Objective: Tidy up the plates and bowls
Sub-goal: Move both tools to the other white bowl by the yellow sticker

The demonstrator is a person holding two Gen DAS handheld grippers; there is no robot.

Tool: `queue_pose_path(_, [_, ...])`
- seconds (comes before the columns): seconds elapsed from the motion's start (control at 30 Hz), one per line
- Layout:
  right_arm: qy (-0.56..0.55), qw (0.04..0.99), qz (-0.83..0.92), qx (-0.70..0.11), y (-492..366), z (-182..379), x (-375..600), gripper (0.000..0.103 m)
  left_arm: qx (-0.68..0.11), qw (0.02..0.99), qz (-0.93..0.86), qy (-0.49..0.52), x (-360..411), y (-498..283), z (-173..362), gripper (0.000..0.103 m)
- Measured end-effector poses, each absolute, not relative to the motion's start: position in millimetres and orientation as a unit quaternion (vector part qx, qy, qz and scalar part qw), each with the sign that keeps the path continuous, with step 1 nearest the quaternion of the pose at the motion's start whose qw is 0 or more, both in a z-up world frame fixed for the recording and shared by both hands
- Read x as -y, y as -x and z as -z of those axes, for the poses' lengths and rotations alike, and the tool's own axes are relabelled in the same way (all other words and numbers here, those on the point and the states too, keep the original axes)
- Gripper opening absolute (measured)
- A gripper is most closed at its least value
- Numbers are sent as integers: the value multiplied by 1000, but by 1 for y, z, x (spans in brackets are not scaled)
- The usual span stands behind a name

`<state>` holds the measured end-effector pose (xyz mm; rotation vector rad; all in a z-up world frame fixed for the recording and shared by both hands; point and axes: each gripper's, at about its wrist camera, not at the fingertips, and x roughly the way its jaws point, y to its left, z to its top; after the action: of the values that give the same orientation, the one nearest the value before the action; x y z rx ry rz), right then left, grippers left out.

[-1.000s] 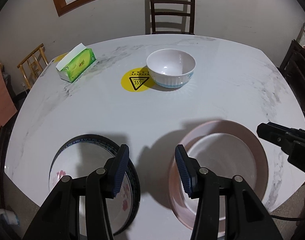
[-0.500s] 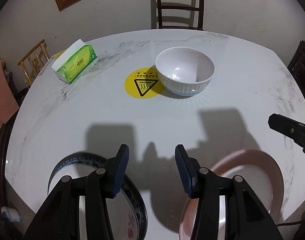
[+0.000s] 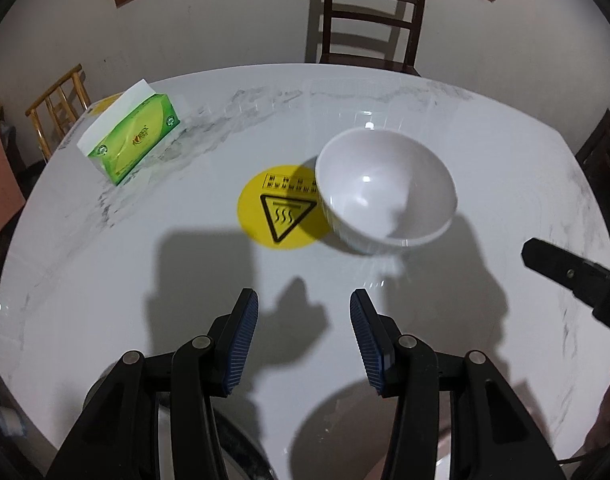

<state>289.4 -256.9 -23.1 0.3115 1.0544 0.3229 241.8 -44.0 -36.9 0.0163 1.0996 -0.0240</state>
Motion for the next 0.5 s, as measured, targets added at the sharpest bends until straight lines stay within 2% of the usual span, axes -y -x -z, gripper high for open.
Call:
queue_pose_path(0.1, [-153, 838, -162, -498, -300, 24, 253, 36, -522, 852, 20, 13, 40, -253, 35, 45])
queue_pose_path(0.5, [-167, 825, -158, -516, -344, 40, 240, 36, -524, 845, 30, 104, 25, -297, 37, 44])
